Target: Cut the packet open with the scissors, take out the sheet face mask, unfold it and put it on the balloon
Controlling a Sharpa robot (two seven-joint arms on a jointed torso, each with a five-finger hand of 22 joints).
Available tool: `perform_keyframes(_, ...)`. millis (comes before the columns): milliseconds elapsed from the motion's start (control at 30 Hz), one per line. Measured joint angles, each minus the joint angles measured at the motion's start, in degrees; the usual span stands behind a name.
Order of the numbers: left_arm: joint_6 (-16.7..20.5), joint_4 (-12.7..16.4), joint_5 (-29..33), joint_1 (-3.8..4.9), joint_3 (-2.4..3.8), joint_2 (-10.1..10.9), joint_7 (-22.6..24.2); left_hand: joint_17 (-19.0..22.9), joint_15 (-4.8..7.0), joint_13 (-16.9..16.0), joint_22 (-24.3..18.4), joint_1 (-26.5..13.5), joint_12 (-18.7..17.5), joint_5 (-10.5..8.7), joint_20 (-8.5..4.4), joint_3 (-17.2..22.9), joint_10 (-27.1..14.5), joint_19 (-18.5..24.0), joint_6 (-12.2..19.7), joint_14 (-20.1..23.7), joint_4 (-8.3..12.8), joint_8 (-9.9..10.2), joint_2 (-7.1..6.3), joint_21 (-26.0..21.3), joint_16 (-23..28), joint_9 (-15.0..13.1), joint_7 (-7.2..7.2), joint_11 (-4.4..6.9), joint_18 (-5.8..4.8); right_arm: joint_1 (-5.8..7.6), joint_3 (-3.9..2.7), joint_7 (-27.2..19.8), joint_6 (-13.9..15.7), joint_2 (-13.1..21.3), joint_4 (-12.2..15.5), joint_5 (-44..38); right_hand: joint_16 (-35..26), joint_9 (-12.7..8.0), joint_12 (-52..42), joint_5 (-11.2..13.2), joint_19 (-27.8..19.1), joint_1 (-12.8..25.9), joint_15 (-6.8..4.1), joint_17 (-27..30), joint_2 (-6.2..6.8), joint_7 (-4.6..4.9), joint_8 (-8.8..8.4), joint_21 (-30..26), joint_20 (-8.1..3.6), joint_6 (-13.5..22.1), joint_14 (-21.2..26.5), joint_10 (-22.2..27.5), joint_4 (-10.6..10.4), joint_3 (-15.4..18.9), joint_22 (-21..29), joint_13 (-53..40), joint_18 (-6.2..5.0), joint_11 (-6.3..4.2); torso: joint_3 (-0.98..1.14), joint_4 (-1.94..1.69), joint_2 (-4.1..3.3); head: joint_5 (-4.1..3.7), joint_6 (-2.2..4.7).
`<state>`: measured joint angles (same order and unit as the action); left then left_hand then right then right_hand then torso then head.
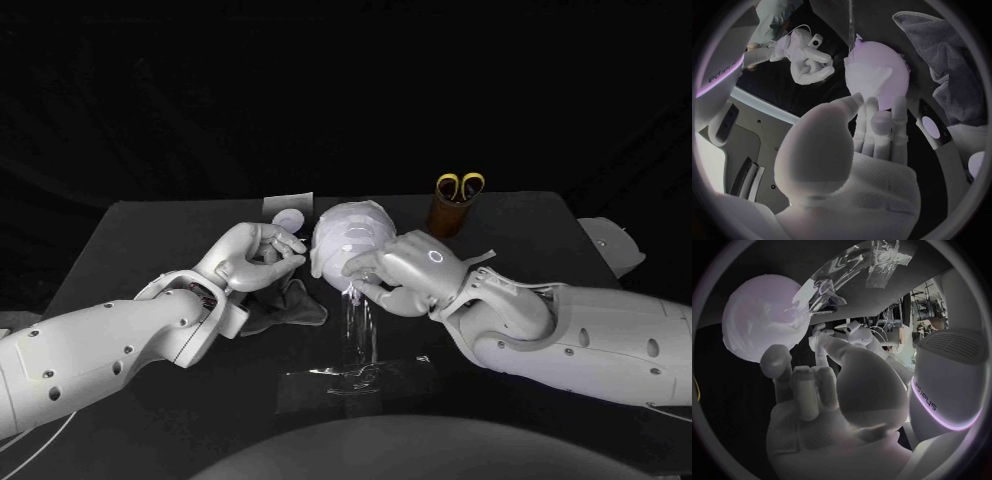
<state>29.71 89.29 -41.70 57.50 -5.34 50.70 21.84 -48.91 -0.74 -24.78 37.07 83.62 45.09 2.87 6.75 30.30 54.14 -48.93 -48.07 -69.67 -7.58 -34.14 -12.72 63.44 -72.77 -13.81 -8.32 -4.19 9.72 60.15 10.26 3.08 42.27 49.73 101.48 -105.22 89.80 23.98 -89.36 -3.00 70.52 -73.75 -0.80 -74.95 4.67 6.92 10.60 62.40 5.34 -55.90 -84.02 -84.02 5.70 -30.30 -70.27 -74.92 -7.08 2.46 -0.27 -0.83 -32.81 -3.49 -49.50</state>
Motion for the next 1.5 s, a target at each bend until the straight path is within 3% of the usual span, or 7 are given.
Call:
perform_keyframes(133, -1.3, -0.1, 6.4, 0.05, 0.16, 0.6, 0.8, 1.1, 0.00, 0.7, -0.3, 0.0, -0.7, 0.00, 0.00, 0.0, 0.0, 0.0, 0.1, 0.2, 0.0, 0.0, 0.00, -0.3, 0.7, 0.0, -0.08, 0.00, -0.02, 2.11, -0.05, 0.8, -3.4, -1.2, -1.1, -1.9, 0.0, -0.6, 2.5, 0.0, 0.7, 0.1, -0.28, 0.0, 1.34, -0.30, -0.65, 1.0, -0.29, 0.3, 0.2, 0.1, -0.3, 0.3, -0.5, 0.0, 0.02, -0.48, 0.00, 0.01, -0.01, 0.46, -0.20)
perform_keyframes(333, -2.3, -0.3, 13.4, 0.09, 0.34, 1.1, 1.8, 1.6, 0.00, 1.3, -0.5, 0.0, -1.0, 0.00, 0.00, 0.0, 0.4, 0.0, 0.1, 0.2, 0.0, 0.0, 0.00, -0.5, 1.1, 0.0, -0.08, -0.07, -0.04, 4.14, -0.04, 1.3, -9.3, -2.9, -2.9, -3.7, 0.0, -1.0, 4.3, 0.0, 2.0, 0.5, -0.65, 0.0, 1.82, -0.30, -0.88, 2.9, -0.61, 0.3, 0.0, 0.1, -0.6, 0.6, -2.1, 0.0, 0.05, -0.73, 0.01, 0.03, 0.00, 1.19, -0.47)
perform_keyframes(433, -2.5, -0.4, 15.4, 0.10, 0.35, 1.2, 2.1, 1.6, 0.00, 1.3, -0.5, 0.0, -1.0, 0.00, 0.00, 0.0, 0.5, 0.0, 0.1, 0.2, 0.0, 0.0, 0.00, -0.5, 1.1, 0.0, -0.08, -0.03, -0.05, 4.50, -0.04, 1.5, -11.8, -3.6, -3.3, -4.6, -0.1, -1.2, 3.2, 0.0, 3.7, 0.1, -0.80, 0.0, 2.29, -0.71, -1.09, 5.0, -0.81, -0.1, 0.1, 0.1, -0.7, 0.7, -3.5, 0.0, 0.93, -0.73, 0.00, 0.04, 0.00, 1.61, -0.49)
perform_keyframes(500, -2.6, -0.4, 16.5, 0.10, 0.38, 1.2, 2.4, 1.8, 0.00, 1.4, -0.6, 0.0, -1.3, 0.00, 0.00, 0.0, 0.5, 0.0, 0.1, 0.2, 0.0, 0.0, 0.00, -0.5, 1.1, 0.0, -0.08, -0.03, -0.05, 4.65, -0.02, 1.7, -13.7, -4.0, -3.3, -5.3, -0.1, -1.5, 1.7, 0.0, 7.6, 0.1, -1.27, 0.0, 2.73, -0.89, -1.31, 10.3, -1.10, -0.3, 0.0, 0.0, -0.9, 0.9, -4.4, 0.0, 2.34, -1.16, 0.01, 0.07, 0.00, 1.93, -0.49)
perform_keyframes(700, -2.9, -0.6, 18.5, 0.12, 0.41, 1.2, 2.9, 2.0, 0.01, 1.6, -0.7, 0.0, -1.3, 0.00, 0.00, 0.0, 0.5, 0.0, 0.3, 0.2, 0.0, 0.0, 0.00, -0.8, 1.3, 0.0, -0.29, -0.03, -0.07, 5.09, 0.00, 3.1, -17.1, -4.5, -3.0, -7.7, -0.1, -1.9, -0.4, 0.0, 9.8, 0.6, -1.73, 0.0, 3.79, -1.10, -1.88, 13.8, -1.83, -0.1, -0.1, 0.0, -1.3, 1.3, -4.7, 0.0, 2.65, -1.65, 0.00, 0.08, 0.01, 2.21, -0.50)
perform_keyframes(967, -3.0, -0.7, 19.7, 0.13, 0.42, 1.2, 3.2, 2.1, 0.00, 1.7, -0.8, 0.0, -1.6, 0.00, 0.00, 0.0, 0.7, 0.0, 0.3, 0.2, 0.0, 0.0, 0.00, -0.8, 1.6, 0.0, -0.28, -0.22, -0.10, 5.37, -0.01, 5.1, -18.6, -4.9, -2.7, -10.0, 0.0, -2.1, -0.5, 0.0, 10.3, 0.6, -1.78, 0.0, 3.79, -1.10, -1.88, 14.5, -1.75, -0.1, -0.1, 0.0, -1.5, 1.5, -4.7, 0.0, 2.71, -1.65, 0.02, 0.10, 0.03, 1.96, -0.50)
perform_keyframes(1500, -3.1, -0.8, 20.8, 0.13, 0.43, 1.2, 3.1, 2.0, 0.00, 2.0, -0.9, -0.2, -1.7, 0.00, 0.01, 0.0, 0.7, 0.0, 0.3, 0.2, 0.0, 0.0, 0.22, -1.0, 1.6, 0.0, -0.27, -0.22, 0.19, 5.43, -0.02, 8.1, -17.4, -5.2, -1.9, -12.8, -0.1, -2.3, -0.4, 0.0, 11.0, 0.6, -1.77, 0.0, 3.78, -1.29, -2.10, 15.5, -1.85, -0.3, -0.1, 0.0, -1.8, 1.3, -4.6, 0.0, 3.60, -1.65, 0.02, 0.08, 0.04, 1.57, -0.51)
